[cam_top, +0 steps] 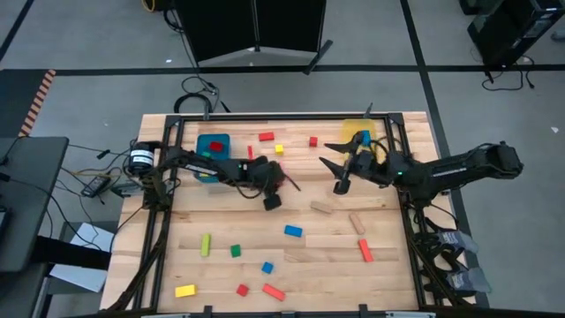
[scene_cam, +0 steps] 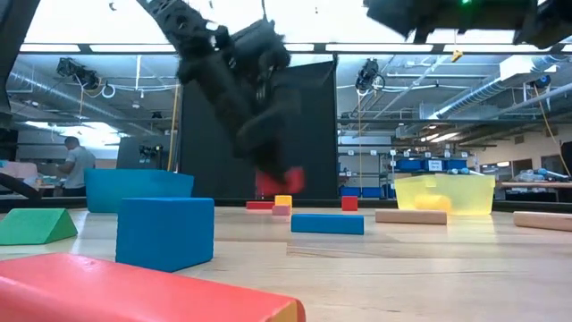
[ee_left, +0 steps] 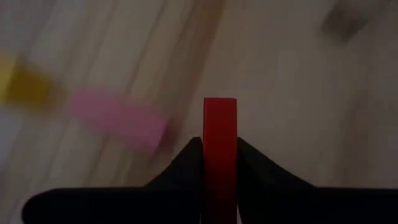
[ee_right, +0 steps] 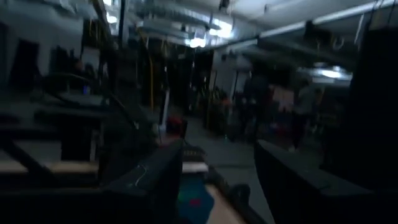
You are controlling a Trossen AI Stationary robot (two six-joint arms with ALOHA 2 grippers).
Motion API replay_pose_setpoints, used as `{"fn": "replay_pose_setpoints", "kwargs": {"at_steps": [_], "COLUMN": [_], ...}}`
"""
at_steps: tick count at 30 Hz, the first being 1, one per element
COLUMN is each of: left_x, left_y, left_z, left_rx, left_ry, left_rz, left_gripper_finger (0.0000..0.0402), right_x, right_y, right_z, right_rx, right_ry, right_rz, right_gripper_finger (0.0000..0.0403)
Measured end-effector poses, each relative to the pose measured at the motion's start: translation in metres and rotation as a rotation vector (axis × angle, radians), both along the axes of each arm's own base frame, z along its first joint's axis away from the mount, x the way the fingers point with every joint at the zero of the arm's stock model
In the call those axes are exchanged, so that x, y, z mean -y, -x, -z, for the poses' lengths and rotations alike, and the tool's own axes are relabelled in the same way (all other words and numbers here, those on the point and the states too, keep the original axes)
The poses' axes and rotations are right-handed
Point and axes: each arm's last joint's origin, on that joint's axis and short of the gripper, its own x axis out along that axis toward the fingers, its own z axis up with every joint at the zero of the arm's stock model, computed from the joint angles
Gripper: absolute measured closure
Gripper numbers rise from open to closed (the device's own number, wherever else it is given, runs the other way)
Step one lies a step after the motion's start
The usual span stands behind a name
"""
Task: Sort blocks by size
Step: Put the large red block into the yellow bin, then put the small red block into the blue bin
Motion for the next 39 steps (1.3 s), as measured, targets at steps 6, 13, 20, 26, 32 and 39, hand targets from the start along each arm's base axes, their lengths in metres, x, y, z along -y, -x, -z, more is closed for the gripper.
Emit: {"fn": "replay_pose_setpoints", "kwargs": {"at_steps": [6, 13, 20, 26, 32, 39], "left_x": [-0.028, -0.087, -0.121, -0.133, -0.137, -0.143], "left_y": [-0.048, -0.117, -0.179, -0.212, -0.215, -0.21], "left_z": [-0.06, -0.06, -0.049, -0.025, -0.002, -0.019], "left_rx": [0.353, 0.475, 0.617, 0.699, 0.767, 0.8], "left_ry": [-0.044, 0.037, 0.105, 0.16, 0.279, 0.334], "left_rz": [-0.017, -0.011, 0.009, -0.019, -0.084, 0.022], "left_gripper_finger": [0.0338, 0.0338, 0.0338, 0.0338, 0.0262, 0.0171], "right_x": [-0.015, -0.022, -0.027, -0.03, -0.033, -0.034], "right_y": [0.022, 0.032, 0.035, 0.036, 0.036, 0.036], "right_z": [-0.022, -0.031, -0.036, -0.036, -0.036, -0.036], "right_rx": [0.104, 0.155, 0.204, 0.212, 0.217, 0.21], "right_ry": [0.056, 0.063, 0.062, 0.059, 0.054, 0.045], "right_rz": [-0.055, -0.082, -0.099, -0.116, -0.131, -0.117], "right_gripper_finger": [0.0195, 0.0199, 0.0201, 0.0201, 0.0206, 0.0204]}}
